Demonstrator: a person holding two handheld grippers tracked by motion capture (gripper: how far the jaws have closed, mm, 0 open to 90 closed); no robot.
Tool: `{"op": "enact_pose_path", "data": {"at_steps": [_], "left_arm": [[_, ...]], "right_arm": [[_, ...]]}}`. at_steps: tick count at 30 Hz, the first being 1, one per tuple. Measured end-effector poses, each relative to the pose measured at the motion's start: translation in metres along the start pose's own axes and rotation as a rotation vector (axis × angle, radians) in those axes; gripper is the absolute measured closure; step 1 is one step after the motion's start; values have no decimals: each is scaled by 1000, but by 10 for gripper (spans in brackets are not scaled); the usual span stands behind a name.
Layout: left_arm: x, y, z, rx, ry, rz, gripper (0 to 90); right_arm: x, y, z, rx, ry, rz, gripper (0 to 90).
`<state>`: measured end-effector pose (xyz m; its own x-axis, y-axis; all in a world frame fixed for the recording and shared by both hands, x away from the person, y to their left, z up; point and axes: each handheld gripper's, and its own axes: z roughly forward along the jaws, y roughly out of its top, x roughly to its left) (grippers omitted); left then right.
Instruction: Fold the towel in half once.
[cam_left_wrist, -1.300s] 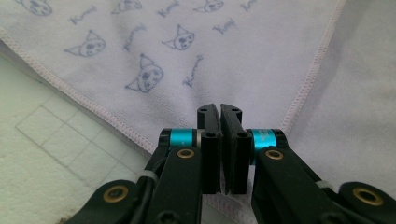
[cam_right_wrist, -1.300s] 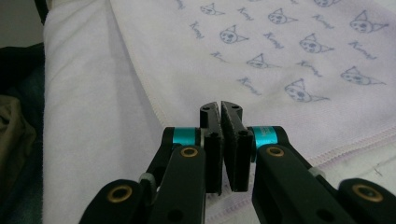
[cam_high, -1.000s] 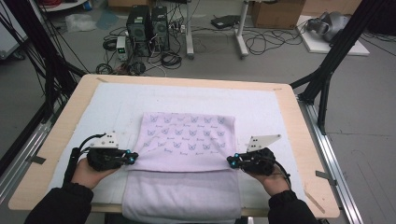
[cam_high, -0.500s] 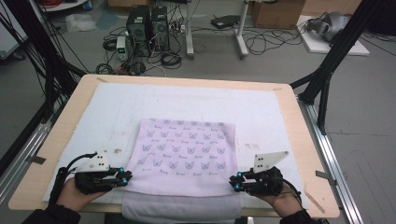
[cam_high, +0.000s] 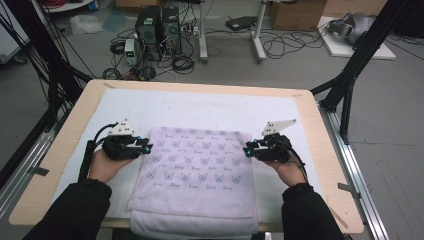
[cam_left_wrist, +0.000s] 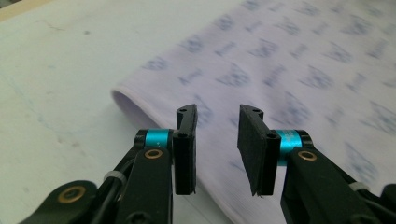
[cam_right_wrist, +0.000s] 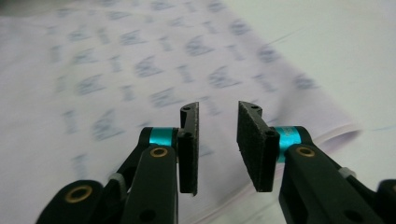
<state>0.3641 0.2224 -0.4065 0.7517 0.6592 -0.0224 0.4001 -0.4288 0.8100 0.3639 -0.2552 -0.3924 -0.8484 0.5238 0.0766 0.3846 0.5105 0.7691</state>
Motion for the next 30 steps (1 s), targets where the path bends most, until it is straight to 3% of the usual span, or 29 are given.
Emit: {"op": "enact_pose_path", "data": {"at_steps": [6, 8, 10, 12, 14, 16, 18, 20, 22, 27, 30], "left_arm": [[27, 3, 26, 10, 62, -89, 676], [33, -3, 34, 42, 91, -127, 643], [40, -8, 40, 77, 88, -166, 597], [42, -11, 46, 80, 74, -188, 570], [41, -11, 49, 58, 64, -194, 553], [37, -10, 52, 64, 89, -166, 570], [37, -5, 55, 82, 99, -161, 639], [35, 2, 58, 110, 101, -155, 787], [32, 11, 60, 119, 134, -115, 872], [48, 36, 46, 79, 185, -134, 882], [57, 66, 29, 46, 228, -98, 882]], "right_arm": [[-36, 3, 19, 19, -68, 42, 600], [-44, -1, 25, 43, -93, 67, 548], [-50, -5, 30, 57, -101, 104, 513], [-54, -9, 37, 74, -101, 115, 474], [-55, -10, 43, 87, -98, 114, 469], [-55, -12, 50, 110, -98, 112, 487], [-57, -12, 53, 99, -87, 132, 639], [-56, -10, 57, 94, -71, 125, 810], [-54, -4, 60, 112, -65, 107, 852], [-52, 20, 52, 72, -131, 61, 867], [-58, 38, 38, 53, -200, 31, 870]]}}
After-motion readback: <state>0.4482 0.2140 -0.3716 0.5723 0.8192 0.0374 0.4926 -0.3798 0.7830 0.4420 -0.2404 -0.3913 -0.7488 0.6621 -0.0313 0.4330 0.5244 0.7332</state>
